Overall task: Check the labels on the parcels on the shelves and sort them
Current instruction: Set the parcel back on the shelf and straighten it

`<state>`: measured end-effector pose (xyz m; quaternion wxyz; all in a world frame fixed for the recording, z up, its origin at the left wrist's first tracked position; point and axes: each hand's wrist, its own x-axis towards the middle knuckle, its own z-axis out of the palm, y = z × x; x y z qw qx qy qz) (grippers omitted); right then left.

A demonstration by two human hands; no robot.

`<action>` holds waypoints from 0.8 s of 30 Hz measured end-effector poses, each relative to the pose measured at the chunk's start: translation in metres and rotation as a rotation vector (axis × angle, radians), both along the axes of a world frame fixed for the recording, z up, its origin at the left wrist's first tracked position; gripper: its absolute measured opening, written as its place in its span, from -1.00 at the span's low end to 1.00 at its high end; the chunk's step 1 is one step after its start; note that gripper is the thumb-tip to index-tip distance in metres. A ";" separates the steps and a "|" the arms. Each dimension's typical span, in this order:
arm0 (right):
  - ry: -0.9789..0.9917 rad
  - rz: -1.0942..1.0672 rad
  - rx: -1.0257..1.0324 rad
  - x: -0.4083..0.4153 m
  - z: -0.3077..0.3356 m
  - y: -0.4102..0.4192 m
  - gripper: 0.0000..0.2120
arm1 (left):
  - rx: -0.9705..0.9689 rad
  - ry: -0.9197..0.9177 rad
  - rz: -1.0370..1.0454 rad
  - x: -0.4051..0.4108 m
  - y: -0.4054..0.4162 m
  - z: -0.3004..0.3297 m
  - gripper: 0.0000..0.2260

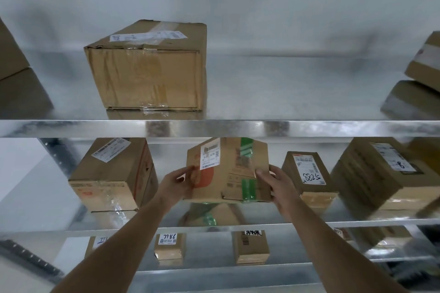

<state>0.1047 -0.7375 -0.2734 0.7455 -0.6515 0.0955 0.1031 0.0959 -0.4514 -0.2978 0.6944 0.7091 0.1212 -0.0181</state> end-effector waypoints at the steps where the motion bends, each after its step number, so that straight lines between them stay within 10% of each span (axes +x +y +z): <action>1: -0.009 0.003 0.026 0.000 0.003 0.002 -0.71 | 0.019 0.010 -0.025 0.000 -0.004 0.002 -0.66; 24: 0.060 0.066 0.072 -0.001 -0.003 0.019 -0.74 | -0.192 0.177 -0.175 -0.021 -0.008 0.013 -0.68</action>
